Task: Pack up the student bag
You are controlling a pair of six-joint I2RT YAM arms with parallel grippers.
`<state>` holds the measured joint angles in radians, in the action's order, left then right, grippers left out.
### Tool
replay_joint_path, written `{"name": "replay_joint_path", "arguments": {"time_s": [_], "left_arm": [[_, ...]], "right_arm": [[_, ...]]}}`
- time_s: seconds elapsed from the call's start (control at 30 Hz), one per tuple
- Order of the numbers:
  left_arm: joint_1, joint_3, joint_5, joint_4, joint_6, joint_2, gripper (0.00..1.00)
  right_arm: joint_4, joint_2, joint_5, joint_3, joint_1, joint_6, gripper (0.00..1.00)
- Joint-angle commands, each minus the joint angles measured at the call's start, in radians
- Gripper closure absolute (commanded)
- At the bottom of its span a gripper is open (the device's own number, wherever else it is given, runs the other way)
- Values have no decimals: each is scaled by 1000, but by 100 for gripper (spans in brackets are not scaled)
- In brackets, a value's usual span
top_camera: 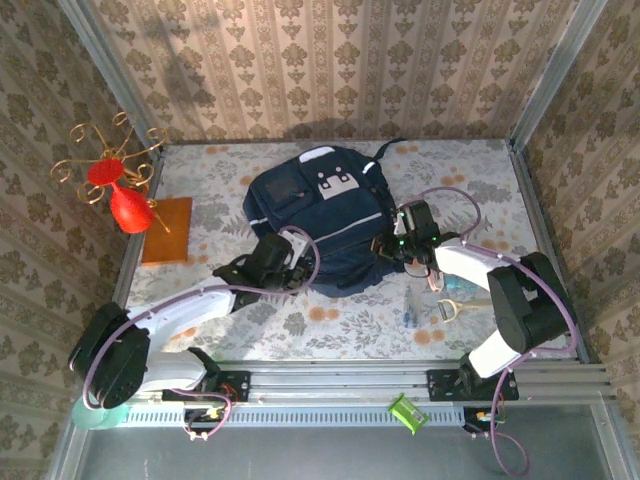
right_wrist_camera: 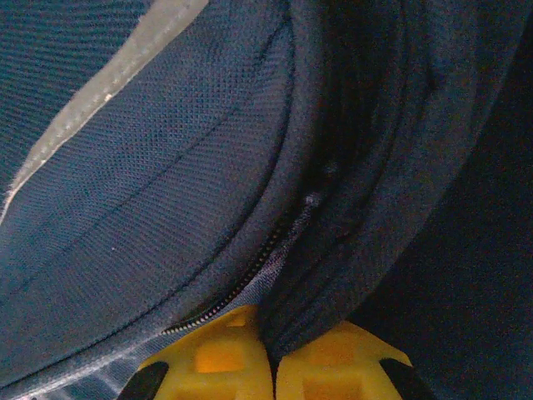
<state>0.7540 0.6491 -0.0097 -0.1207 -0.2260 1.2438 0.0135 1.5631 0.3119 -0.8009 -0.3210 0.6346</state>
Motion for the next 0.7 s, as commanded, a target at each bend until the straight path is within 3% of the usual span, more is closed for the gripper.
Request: {"name": "replay_joint_path", "arguments": {"time_s": [0.0, 0.3, 0.67], "left_arm": [[-64, 9, -70, -73, 64, -39, 100], [-234, 11, -76, -5, 43, -2, 100], [-345, 102, -67, 113, 37, 157, 100]], "right_arm": [[94, -32, -3, -9, 42, -93, 100], [195, 37, 50, -97, 91, -205, 100], [272, 81, -38, -164, 108, -272, 100]]}}
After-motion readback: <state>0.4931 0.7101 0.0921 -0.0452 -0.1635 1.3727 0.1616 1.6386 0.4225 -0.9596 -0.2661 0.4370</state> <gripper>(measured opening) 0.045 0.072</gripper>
